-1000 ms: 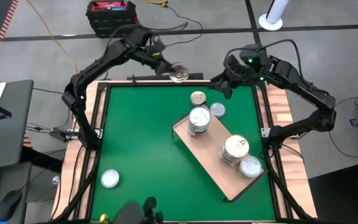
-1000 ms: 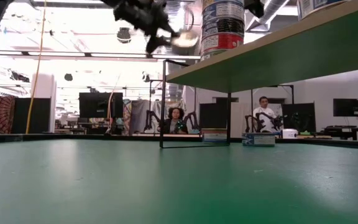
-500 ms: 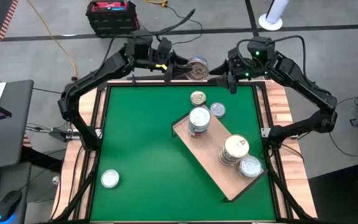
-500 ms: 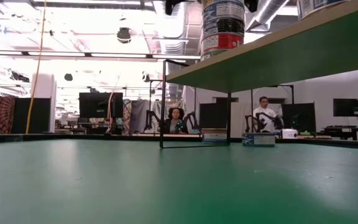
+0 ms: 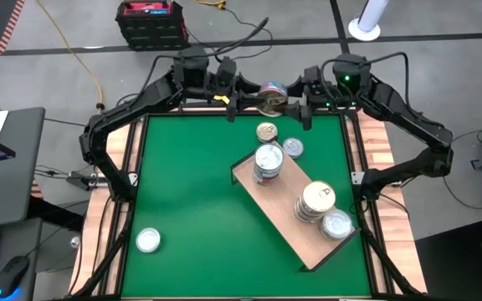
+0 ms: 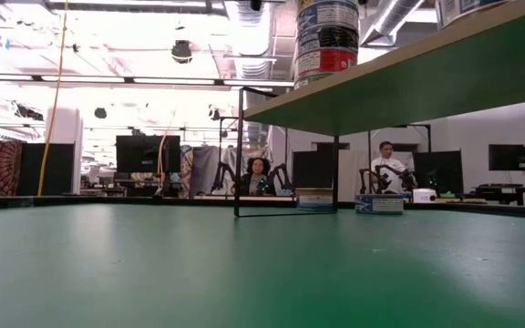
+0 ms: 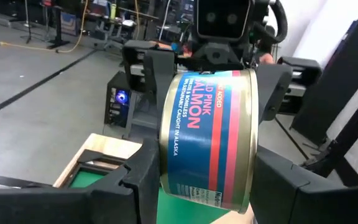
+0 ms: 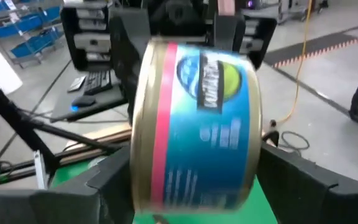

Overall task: Stack canned seafood by type on shelf
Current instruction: Stack the blue and pink tuna can on top of the other blue and pink tuna cans on the shelf

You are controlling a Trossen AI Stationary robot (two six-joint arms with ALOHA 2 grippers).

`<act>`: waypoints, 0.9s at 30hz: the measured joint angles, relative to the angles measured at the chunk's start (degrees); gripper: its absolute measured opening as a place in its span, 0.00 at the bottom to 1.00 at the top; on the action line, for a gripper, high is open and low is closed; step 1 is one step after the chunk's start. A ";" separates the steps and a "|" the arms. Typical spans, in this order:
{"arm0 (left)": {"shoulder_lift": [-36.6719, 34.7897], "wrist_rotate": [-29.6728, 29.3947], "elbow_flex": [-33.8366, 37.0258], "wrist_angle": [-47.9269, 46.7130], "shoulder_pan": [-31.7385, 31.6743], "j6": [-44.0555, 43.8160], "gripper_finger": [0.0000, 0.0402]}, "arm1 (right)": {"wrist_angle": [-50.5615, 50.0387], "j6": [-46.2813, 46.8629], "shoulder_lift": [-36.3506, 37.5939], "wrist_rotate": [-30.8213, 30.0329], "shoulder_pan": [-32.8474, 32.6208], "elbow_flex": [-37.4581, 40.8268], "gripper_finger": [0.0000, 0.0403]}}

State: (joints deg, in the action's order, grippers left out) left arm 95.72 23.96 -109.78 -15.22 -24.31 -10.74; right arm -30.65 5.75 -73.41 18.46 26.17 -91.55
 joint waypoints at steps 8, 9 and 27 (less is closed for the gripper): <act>0.00 -0.20 0.00 1.80 0.48 0.43 0.46 | 2.99 0.21 0.03 0.09 0.03 0.02 0.73; 0.00 -0.21 0.00 1.79 0.48 0.43 0.46 | 2.99 0.21 0.03 0.15 0.03 0.02 0.72; 0.00 1.14 0.00 1.69 0.69 -0.50 0.60 | 1.81 1.67 0.00 5.84 0.23 0.06 0.52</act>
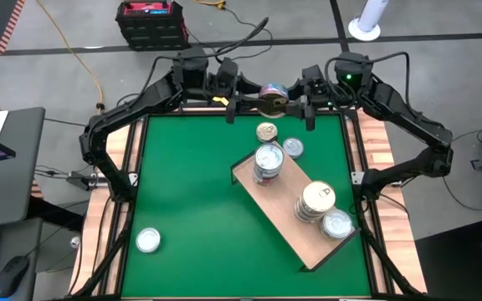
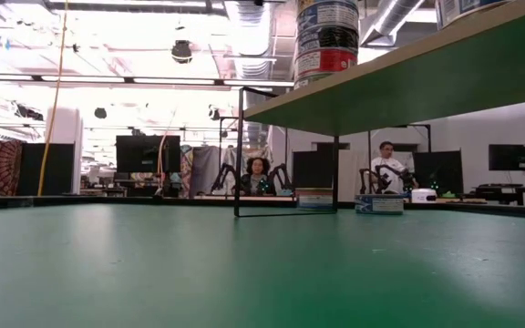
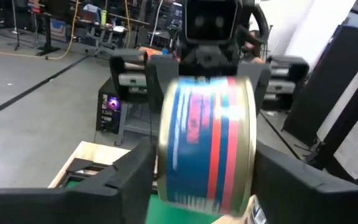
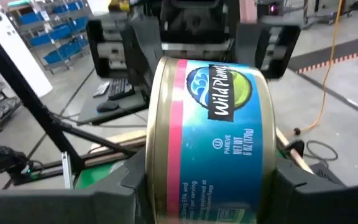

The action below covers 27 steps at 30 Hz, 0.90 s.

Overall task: Stack canned seafood by type on shelf
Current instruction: Stack the blue and pink tuna can on top of the other blue and pink tuna cans on the shelf

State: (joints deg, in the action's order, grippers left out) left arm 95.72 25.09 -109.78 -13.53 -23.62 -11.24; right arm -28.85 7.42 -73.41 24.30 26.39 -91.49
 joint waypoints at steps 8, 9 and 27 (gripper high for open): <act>-2.94 0.39 0.00 0.01 -0.02 -2.12 0.83 | -4.37 4.55 2.62 7.25 1.28 0.05 0.52; -3.70 -0.19 0.00 -0.45 0.47 -2.01 0.83 | -5.37 5.80 3.22 9.95 1.57 0.05 0.52; -5.22 -26.92 8.65 -1.98 27.31 4.26 0.81 | -36.31 17.23 6.49 35.55 -10.63 -0.03 0.53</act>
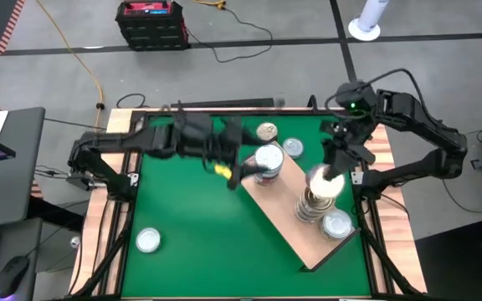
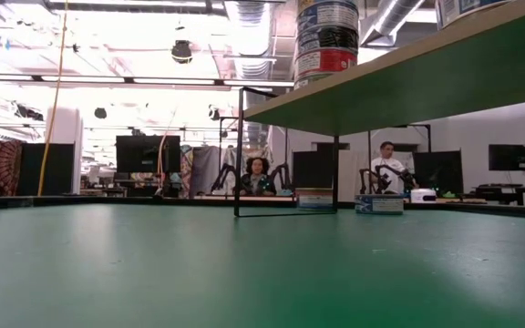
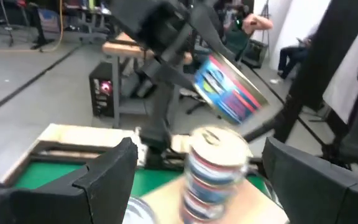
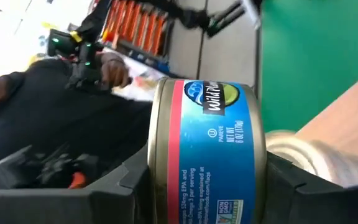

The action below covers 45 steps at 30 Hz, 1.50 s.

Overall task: Stack canned seafood by type on shelf
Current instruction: Stack the blue and pink tuna can on top of the other blue and pink tuna cans on the shelf

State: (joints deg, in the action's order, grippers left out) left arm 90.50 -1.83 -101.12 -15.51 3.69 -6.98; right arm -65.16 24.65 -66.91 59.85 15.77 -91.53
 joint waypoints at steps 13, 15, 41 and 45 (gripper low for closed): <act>-2.88 -15.14 16.72 11.77 13.53 -8.03 0.78 | -9.47 -1.22 -5.28 -2.73 -4.45 0.00 0.53; -4.09 -15.85 19.79 13.64 13.82 -9.80 0.78 | -11.07 -2.18 -5.51 -2.12 -3.49 0.00 0.54; -11.46 -21.53 38.54 29.97 13.65 -16.40 0.78 | -13.83 3.81 -5.58 -0.87 -1.24 4.02 0.63; -11.46 -21.39 38.54 29.97 13.56 -16.35 0.78 | -11.39 6.66 -5.58 -2.80 -1.20 4.02 0.63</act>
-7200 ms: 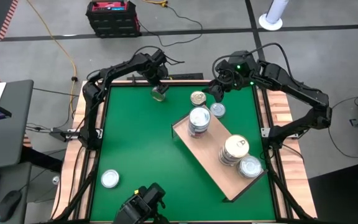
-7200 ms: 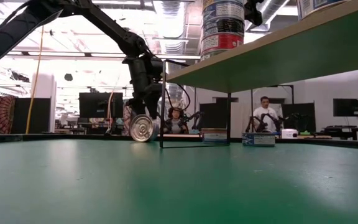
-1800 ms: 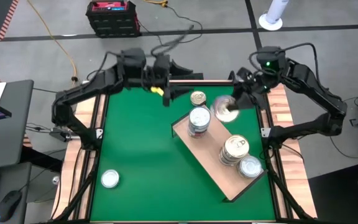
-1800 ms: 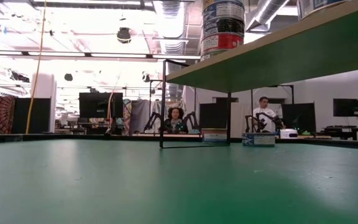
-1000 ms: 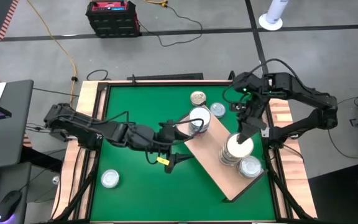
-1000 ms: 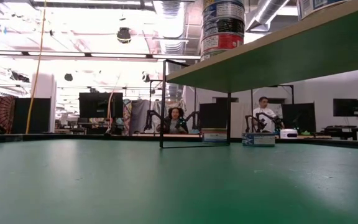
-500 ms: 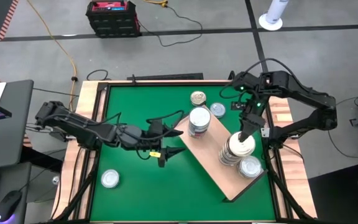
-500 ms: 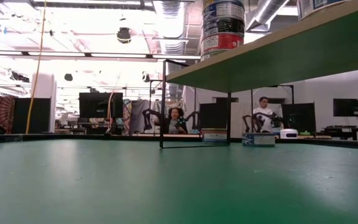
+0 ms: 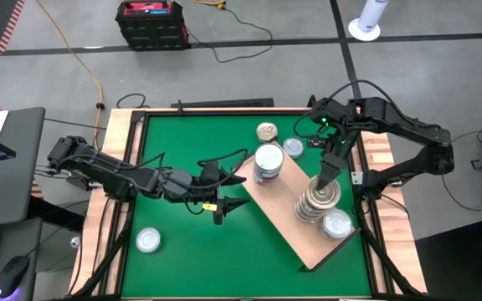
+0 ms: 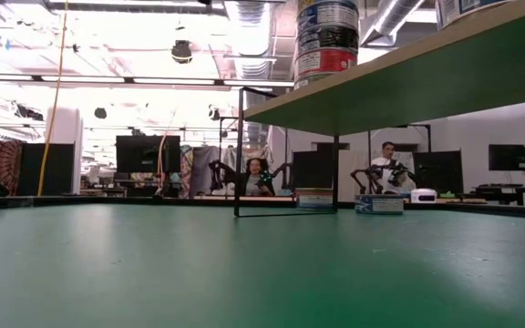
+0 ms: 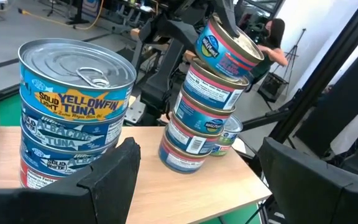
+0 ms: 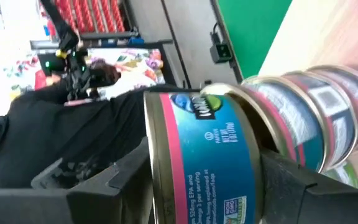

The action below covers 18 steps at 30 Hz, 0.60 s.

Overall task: Stack canned seafood by type on shelf
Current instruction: Stack the blue and pink tuna can on top of the other blue and pink tuna cans on the shelf

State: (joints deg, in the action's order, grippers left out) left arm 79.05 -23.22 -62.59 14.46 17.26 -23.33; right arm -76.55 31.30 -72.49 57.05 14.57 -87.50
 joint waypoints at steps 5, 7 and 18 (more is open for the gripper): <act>0.00 0.69 0.00 0.01 0.00 0.06 0.78 | 0.44 1.71 0.00 -0.01 -0.33 0.00 0.64; 0.00 1.30 0.00 0.02 0.00 0.07 0.78 | 0.43 1.75 0.00 -0.01 -0.31 0.00 0.64; 0.00 1.73 0.00 0.00 -0.36 0.55 0.78 | 0.53 6.08 0.04 -0.30 -0.31 -1.83 0.64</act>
State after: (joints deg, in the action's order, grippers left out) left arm 79.05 -21.50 -62.59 14.46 16.90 -22.79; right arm -76.02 37.38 -72.44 56.75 14.26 -89.33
